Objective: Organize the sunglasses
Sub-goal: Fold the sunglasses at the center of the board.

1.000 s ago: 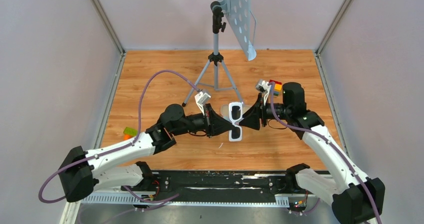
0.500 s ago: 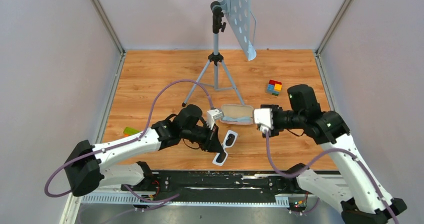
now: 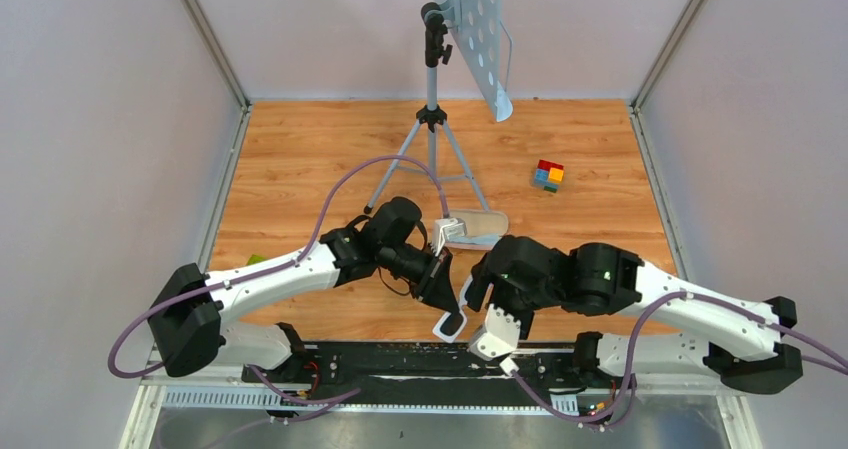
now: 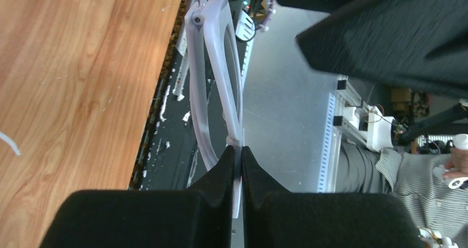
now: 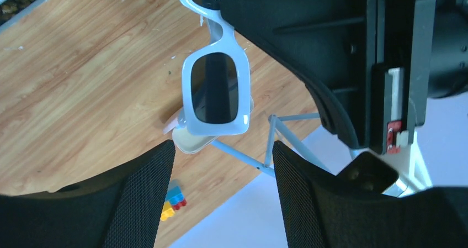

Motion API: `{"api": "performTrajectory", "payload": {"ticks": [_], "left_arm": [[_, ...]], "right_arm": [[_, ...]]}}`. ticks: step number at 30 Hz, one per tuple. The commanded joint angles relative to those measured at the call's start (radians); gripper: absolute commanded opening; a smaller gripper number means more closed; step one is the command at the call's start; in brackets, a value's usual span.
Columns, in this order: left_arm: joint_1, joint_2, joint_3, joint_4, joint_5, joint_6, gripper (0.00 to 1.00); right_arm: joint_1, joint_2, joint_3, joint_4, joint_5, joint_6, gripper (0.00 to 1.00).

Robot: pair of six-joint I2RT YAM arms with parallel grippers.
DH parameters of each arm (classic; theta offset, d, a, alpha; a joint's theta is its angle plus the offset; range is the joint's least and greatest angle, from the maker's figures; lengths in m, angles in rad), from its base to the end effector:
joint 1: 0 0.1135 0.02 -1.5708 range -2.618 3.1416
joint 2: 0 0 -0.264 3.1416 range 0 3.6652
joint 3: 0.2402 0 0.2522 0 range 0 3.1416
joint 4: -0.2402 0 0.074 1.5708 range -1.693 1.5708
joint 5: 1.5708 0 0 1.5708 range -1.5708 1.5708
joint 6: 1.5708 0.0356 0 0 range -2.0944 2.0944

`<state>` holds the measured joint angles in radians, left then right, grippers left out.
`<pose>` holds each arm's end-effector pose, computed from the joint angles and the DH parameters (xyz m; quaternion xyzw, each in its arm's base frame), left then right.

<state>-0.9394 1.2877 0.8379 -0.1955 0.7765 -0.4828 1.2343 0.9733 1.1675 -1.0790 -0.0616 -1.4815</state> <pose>0.1406 -0.2346 0.2547 0.3521 0.7685 -0.5263 0.0920 0.0539 0.1608 0.3531 -0.9222 0.1888 -0.0127 0.3372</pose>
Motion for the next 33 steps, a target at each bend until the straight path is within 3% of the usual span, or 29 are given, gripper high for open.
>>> {"api": "performTrajectory", "payload": {"ticks": [1, 16, 23, 33], "left_arm": [[-0.006, -0.009, 0.016, 0.033, 0.090, -0.015, 0.00], [-0.006, -0.049, -0.014, 0.069, 0.100, -0.047, 0.00], [-0.006, -0.057, -0.029, 0.093, 0.111, -0.062, 0.00], [-0.005, -0.057, -0.028, 0.072, 0.097, -0.049, 0.01]], "right_arm": [[0.085, 0.024, -0.017, 0.025, 0.125, 0.017, 0.70], [0.158, 0.093, -0.010, 0.016, 0.077, 0.130, 0.70], [0.159, 0.121, -0.006, 0.030, 0.102, 0.179, 0.60], [0.157, 0.098, -0.012, 0.047, 0.119, 0.202, 0.38]]}}
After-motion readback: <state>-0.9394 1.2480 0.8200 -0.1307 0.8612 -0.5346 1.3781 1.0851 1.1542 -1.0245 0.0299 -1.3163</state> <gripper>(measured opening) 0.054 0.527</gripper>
